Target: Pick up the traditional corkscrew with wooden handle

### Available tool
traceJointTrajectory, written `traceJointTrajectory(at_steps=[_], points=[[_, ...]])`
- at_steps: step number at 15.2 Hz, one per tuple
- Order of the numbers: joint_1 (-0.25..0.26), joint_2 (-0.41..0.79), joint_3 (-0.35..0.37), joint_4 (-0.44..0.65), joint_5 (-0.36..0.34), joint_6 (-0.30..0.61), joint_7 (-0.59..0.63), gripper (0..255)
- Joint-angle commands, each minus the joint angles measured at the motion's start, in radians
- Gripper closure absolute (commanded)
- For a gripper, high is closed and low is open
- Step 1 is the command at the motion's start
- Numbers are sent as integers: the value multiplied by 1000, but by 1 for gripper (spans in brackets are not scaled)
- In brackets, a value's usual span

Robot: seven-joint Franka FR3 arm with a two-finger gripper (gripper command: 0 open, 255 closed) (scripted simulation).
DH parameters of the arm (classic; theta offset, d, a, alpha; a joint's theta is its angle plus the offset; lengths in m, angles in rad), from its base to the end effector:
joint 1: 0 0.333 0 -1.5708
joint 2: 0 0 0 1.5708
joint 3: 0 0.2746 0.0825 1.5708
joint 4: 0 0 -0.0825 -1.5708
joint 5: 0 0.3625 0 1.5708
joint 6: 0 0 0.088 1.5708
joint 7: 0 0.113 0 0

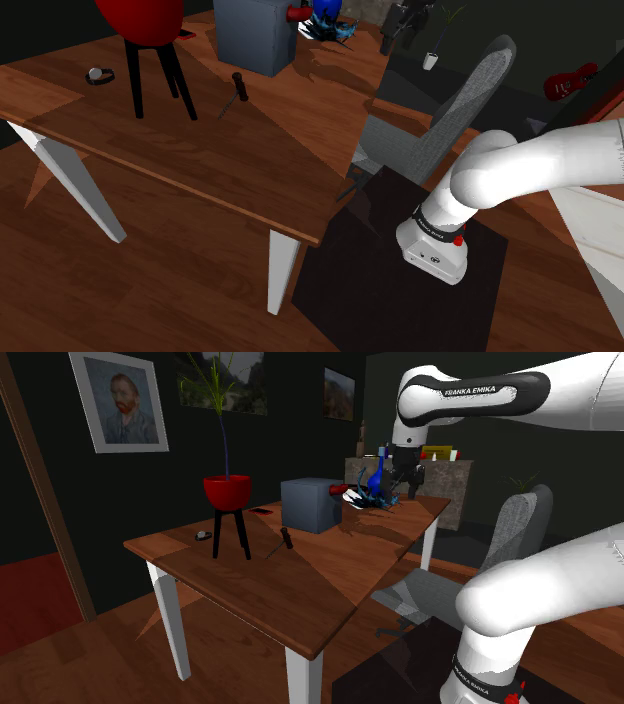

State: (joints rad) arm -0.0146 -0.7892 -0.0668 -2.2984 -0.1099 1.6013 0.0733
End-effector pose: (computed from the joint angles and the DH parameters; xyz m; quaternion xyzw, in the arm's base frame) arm 0.3161 -0.0436 0.5847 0.9961 -0.0692 0.0456 0.0310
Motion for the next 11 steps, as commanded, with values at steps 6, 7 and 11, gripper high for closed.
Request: traceJointTrajectory(at_steps=[6, 7, 11], points=[[22, 125, 78, 28, 29, 100, 98, 0], [26, 152, 93, 38, 33, 119, 117, 0], [37, 270, 152, 90, 38, 187, 194, 0]])
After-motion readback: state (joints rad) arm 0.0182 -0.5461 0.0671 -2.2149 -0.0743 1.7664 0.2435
